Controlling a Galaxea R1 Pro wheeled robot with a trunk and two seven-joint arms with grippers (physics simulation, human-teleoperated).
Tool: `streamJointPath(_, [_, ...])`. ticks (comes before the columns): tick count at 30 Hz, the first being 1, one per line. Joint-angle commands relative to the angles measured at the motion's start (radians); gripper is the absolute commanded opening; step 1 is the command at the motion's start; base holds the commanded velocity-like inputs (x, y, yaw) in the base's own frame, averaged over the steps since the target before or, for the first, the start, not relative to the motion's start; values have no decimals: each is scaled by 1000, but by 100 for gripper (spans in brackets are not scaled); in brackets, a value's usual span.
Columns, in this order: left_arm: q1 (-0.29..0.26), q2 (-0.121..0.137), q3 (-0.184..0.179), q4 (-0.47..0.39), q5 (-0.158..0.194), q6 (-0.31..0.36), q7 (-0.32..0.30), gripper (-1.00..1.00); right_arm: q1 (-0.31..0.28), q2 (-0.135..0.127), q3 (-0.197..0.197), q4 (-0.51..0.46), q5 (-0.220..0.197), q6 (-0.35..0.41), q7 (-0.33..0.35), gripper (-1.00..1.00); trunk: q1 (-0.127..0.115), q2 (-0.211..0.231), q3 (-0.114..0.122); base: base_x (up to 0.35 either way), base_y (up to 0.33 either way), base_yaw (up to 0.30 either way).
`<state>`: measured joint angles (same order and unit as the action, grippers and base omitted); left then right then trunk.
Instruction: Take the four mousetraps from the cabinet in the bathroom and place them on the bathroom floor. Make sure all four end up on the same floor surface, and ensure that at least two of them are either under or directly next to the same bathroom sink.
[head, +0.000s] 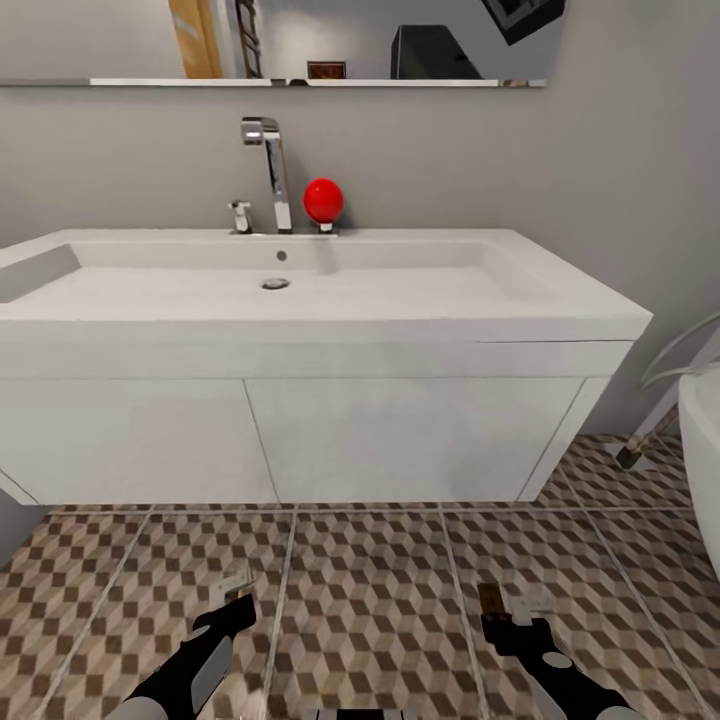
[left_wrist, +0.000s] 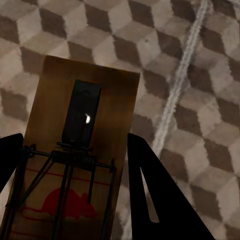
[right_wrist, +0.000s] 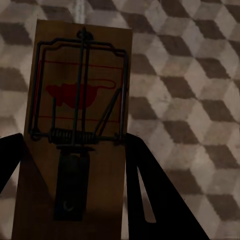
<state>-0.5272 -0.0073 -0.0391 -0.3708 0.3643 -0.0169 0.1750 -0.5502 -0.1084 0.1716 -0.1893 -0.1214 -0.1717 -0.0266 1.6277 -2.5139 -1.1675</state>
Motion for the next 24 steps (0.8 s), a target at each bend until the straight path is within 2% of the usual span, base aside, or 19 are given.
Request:
streamJointPath(1, [0, 0, -4, 0, 4, -1, 2, -100, -1, 0, 8, 1, -14, -3, 1, -100, 0, -1, -5, 0, 0, 0])
streamJointPath(8, [0, -1, -2, 0, 5, -3, 2, -100, -1, 0, 8, 1, -14, -3, 1, -100, 3, -2, -32, 0, 0, 0])
streamJointPath(24, [0, 6, -4, -2, 2, -9, -1, -100, -1, 0, 8, 1, -14, -3, 1, -100, 3, -2, -32, 14, 0, 0])
